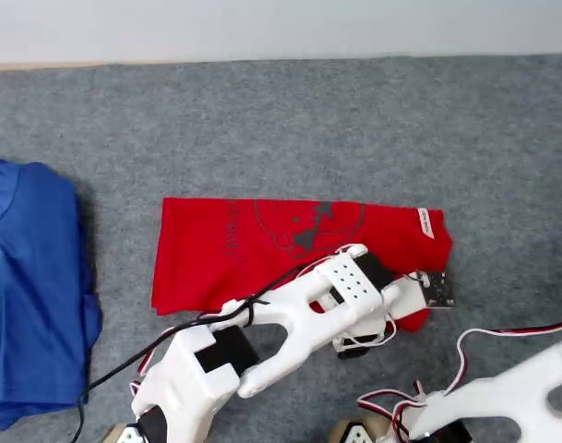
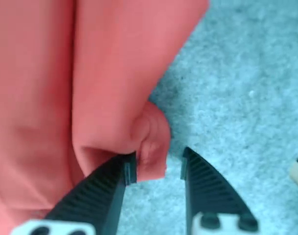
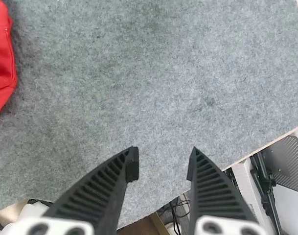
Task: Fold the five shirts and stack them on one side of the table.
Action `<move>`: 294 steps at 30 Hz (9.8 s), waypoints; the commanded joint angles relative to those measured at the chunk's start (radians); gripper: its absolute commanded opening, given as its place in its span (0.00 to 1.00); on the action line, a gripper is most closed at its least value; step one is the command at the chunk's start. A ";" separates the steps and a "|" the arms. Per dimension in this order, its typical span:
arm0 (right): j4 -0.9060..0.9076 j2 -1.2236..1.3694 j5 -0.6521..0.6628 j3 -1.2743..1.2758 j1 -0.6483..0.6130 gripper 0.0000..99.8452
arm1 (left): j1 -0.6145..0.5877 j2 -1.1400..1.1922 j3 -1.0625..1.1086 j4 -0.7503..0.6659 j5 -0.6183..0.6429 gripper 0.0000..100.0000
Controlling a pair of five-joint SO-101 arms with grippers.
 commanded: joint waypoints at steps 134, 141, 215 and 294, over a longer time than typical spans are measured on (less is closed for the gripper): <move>-0.420 0.343 -0.422 0.446 -1.202 0.01 | -0.795 -0.087 -0.503 0.186 0.342 0.09; -0.484 0.547 -0.416 0.330 -1.196 0.01 | -0.795 -0.092 -0.503 0.184 0.341 0.09; -0.124 1.156 -0.301 -0.391 -1.006 0.01 | -0.819 -0.106 -0.677 0.293 0.342 0.09; -0.358 1.727 -1.177 -1.165 -1.957 0.20 | -1.680 -0.907 0.125 0.325 0.193 0.09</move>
